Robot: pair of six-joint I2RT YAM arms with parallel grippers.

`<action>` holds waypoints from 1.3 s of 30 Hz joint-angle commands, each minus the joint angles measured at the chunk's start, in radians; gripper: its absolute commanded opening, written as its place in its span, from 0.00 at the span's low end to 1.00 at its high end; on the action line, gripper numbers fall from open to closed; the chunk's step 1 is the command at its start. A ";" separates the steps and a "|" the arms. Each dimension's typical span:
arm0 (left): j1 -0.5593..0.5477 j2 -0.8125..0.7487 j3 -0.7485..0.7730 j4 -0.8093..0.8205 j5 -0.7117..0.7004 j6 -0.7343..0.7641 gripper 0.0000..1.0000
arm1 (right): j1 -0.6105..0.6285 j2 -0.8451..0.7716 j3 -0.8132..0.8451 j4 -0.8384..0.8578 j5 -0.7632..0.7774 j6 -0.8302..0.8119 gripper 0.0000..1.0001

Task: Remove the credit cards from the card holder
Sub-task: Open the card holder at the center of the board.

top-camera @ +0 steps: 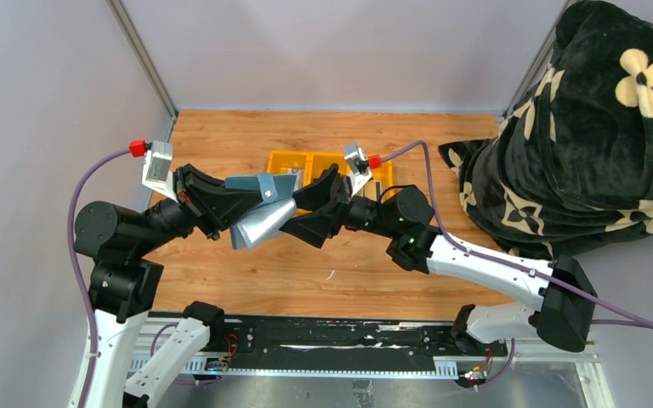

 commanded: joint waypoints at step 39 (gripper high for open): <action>-0.002 0.005 0.136 -0.184 -0.065 0.168 1.00 | -0.066 -0.040 0.084 0.009 0.018 0.176 0.00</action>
